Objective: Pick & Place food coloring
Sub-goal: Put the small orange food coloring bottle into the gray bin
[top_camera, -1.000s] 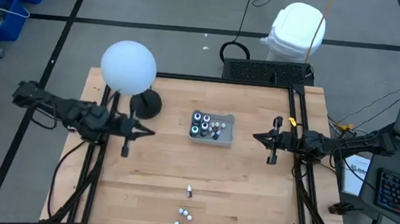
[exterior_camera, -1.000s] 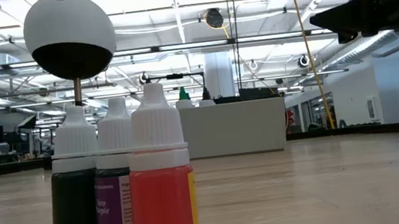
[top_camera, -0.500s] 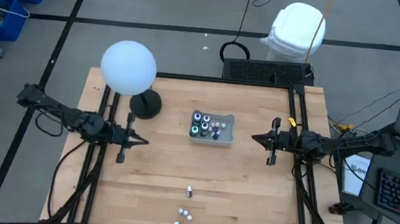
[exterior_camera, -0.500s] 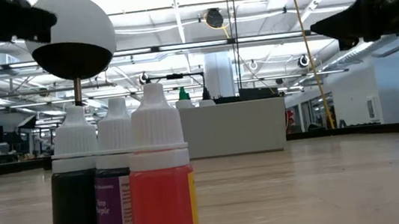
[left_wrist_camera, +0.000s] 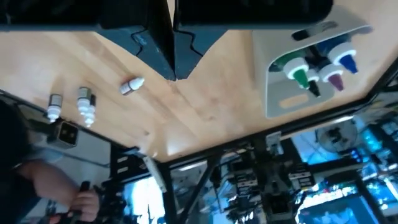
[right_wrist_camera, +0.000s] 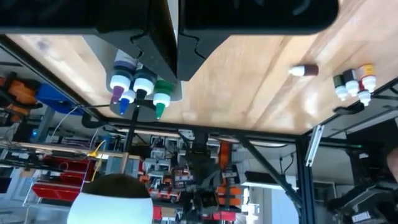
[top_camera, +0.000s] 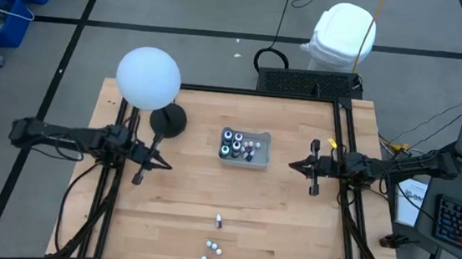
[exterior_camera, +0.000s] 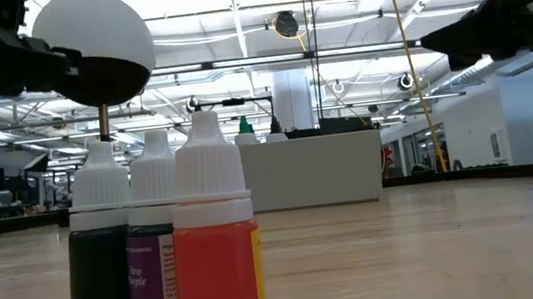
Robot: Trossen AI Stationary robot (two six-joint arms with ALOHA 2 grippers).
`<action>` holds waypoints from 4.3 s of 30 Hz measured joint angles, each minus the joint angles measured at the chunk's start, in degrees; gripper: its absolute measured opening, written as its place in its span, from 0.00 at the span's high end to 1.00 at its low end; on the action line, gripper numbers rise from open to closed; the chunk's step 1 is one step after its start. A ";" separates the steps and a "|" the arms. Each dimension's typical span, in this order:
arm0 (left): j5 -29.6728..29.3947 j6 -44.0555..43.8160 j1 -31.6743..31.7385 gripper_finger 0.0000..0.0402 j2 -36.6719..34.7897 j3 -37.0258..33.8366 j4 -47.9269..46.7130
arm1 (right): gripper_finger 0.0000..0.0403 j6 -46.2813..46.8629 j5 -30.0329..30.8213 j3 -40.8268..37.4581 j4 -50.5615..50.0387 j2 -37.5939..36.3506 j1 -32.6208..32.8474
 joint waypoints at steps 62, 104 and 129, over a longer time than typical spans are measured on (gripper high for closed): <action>-11.33 -5.15 -2.16 0.89 -2.14 -7.43 17.18 | 1.00 10.21 0.43 11.96 -1.61 19.61 7.68; -10.79 -13.67 -2.14 0.88 -2.14 -7.45 17.53 | 1.00 17.96 -16.02 82.23 -44.05 86.90 17.42; -10.79 -14.15 -2.16 0.88 -2.14 -7.45 14.93 | 1.00 10.33 -2.05 122.24 -72.96 109.45 22.80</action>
